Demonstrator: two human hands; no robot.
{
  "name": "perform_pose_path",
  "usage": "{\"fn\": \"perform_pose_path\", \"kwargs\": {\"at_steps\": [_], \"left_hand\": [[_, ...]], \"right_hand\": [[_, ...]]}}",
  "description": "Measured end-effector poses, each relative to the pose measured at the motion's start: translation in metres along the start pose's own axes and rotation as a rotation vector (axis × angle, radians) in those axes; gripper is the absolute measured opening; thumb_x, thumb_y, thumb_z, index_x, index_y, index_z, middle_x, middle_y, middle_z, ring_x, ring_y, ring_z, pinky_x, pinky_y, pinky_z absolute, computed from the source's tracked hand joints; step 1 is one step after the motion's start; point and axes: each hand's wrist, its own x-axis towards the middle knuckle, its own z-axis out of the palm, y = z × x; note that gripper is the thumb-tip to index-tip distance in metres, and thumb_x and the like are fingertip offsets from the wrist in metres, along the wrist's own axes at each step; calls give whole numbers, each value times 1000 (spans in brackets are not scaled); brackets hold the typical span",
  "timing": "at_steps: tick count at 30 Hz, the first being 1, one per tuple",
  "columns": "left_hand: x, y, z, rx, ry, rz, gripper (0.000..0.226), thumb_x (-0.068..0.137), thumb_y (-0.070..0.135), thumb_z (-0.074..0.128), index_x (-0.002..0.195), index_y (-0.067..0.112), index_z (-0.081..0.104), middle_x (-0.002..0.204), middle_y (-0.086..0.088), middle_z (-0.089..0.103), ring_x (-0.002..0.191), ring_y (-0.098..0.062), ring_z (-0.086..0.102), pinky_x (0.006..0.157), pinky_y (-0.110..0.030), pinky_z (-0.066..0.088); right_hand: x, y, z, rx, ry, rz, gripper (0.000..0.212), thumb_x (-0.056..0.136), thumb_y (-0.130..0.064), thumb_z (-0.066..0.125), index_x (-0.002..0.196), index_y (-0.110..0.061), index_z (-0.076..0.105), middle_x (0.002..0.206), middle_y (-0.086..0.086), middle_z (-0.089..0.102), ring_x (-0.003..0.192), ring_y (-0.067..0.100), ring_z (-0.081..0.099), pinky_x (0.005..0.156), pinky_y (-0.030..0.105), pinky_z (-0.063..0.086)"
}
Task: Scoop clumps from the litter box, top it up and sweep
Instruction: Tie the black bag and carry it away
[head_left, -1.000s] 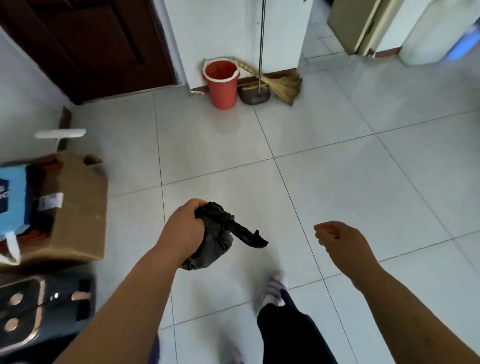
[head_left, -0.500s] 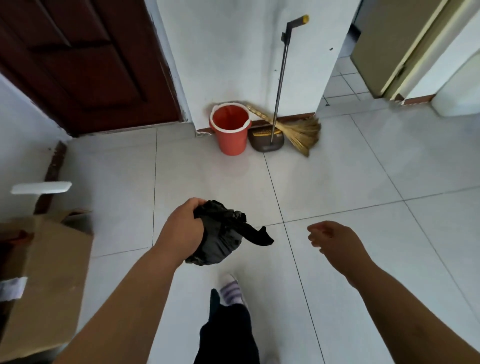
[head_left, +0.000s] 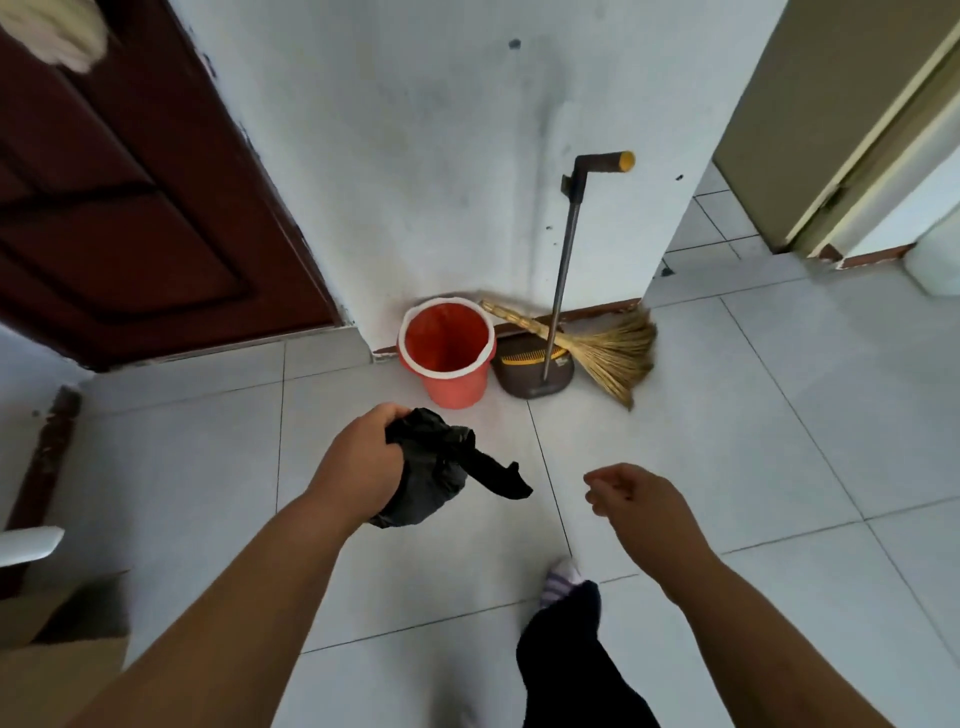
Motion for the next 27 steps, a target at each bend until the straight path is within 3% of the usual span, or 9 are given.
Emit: {"fn": "perform_pose_path", "kwargs": {"at_steps": [9, 12, 27], "left_hand": [[159, 63, -1, -108, 113, -121, 36, 94, 2, 46, 111, 32, 57, 106, 1, 64, 97, -24, 61, 84, -45, 57], [203, 72, 0, -109, 122, -128, 40, 91, 1, 46, 118, 27, 60, 109, -2, 66, 101, -26, 63, 89, -48, 56], [443, 51, 49, 80, -26, -192, 38, 97, 14, 45, 130, 27, 59, 128, -9, 64, 114, -32, 58, 101, -45, 49]], "right_hand": [[178, -61, -49, -148, -108, -25, 17, 94, -21, 54, 103, -19, 69, 92, -2, 72, 88, 14, 66, 86, 34, 52], [222, -76, -51, -190, -130, -38, 19, 95, -21, 54, 106, -17, 69, 95, 0, 72, 88, 13, 66, 82, 29, 51], [386, -110, -2, -270, -179, 121, 18, 94, -23, 55, 109, -20, 64, 99, -1, 71, 91, 14, 66, 89, 35, 53]]}}
